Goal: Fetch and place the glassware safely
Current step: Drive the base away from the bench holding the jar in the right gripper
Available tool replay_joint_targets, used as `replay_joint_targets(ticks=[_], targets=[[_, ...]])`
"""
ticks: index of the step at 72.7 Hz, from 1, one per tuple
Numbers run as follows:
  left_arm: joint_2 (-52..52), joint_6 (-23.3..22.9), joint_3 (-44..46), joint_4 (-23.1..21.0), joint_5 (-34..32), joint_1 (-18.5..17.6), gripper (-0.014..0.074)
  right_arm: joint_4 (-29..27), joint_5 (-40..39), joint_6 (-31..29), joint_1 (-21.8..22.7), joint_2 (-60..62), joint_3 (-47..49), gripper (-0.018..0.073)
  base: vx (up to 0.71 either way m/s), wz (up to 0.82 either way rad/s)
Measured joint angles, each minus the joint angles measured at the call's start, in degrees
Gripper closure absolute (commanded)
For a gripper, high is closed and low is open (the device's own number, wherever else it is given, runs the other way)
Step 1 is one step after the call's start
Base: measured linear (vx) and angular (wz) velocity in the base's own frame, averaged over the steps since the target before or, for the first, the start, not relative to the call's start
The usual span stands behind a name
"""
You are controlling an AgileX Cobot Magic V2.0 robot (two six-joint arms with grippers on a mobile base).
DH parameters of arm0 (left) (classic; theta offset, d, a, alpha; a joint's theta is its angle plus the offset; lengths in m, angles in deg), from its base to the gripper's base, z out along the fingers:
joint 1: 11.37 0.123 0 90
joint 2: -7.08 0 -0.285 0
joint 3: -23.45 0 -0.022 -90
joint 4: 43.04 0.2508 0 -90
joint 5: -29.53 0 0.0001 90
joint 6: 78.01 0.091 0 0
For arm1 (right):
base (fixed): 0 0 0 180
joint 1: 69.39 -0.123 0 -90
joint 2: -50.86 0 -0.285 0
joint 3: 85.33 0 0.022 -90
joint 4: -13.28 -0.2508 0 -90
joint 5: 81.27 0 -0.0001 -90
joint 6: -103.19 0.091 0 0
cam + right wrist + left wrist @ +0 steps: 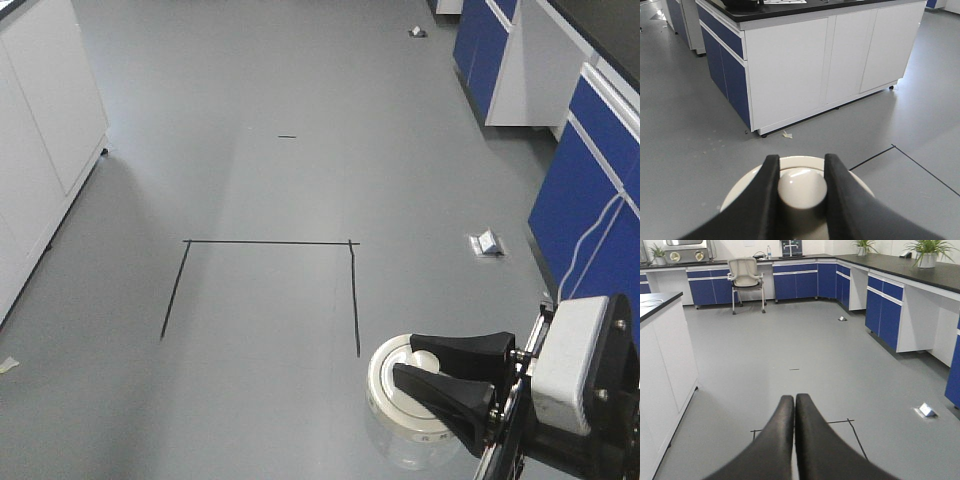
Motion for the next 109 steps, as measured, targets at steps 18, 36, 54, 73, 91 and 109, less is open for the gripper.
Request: replay_joint_targets(ticks=[18, 36, 54, 73, 91, 109], targets=[[0.0, 0.0, 0.0, 0.0, 0.0, 0.0, 0.0603, 0.05, 0.0, 0.0, 0.0, 0.0, 0.0, 0.056, 0.26, 0.04], [0.0, 0.0, 0.0, 0.0, 0.0, 0.0, 0.0603, 0.05, -0.05, 0.0, 0.0, 0.0, -0.18, 0.056, 0.43, -0.09], [0.0, 0.0, 0.0, 0.0, 0.0, 0.0, 0.0603, 0.05, 0.01, 0.0, 0.0, 0.0, -0.34, 0.056, 0.57, -0.13], [0.0, 0.0, 0.0, 0.0, 0.0, 0.0, 0.0603, 0.05, 0.01, 0.0, 0.0, 0.0, -0.34, 0.056, 0.65, -0.07], [0.0, 0.0, 0.0, 0.0, 0.0, 0.0, 0.0603, 0.05, 0.0, 0.0, 0.0, 0.0, -0.34, 0.056, 0.69, 0.07], [0.0, 0.0, 0.0, 0.0, 0.0, 0.0, 0.0603, 0.05, 0.14, 0.0, 0.0, 0.0, -0.35, 0.056, 0.71, 0.11]])
